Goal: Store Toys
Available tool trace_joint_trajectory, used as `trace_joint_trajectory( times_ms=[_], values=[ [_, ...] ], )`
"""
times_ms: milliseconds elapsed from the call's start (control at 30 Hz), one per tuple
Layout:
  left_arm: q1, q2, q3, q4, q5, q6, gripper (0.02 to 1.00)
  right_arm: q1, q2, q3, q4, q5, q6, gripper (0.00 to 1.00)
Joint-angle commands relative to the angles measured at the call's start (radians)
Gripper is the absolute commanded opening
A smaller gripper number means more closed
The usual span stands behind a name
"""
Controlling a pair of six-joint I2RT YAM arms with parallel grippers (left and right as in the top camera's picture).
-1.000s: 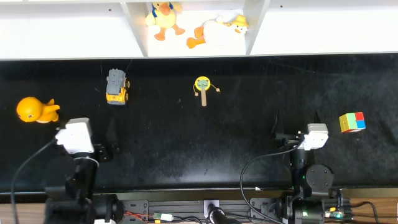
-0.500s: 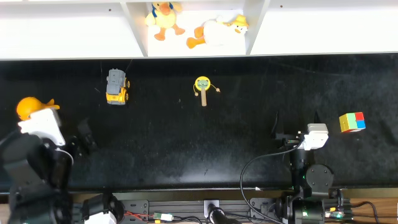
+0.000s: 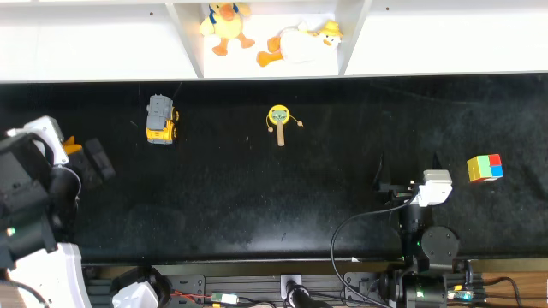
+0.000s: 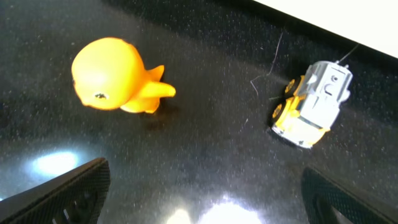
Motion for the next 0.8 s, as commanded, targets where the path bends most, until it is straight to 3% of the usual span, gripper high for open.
trace_joint_trajectory(
  times_ms=[33,367,633,800],
  values=[
    [0.006,0.031,0.032,0.034,0.013,0.033,0.998,-0.002,-0.008,-0.013,0.004,-0.003,-0.002,0.996],
    [0.018,0.024,0.032,0.053,0.024,0.173,0.996,-0.002,-0.008,-0.013,0.004,-0.003,-0.002,0.996],
    [0.220,-0.007,0.032,0.048,0.248,0.342,0.996,-0.002,-0.008,-0.013,0.004,-0.003,-0.002,0.996],
    [0.299,-0.002,0.032,0.056,0.320,0.373,0.996,-0.002,-0.008,-0.013,0.004,-0.003,-0.002,0.996]
  ],
)
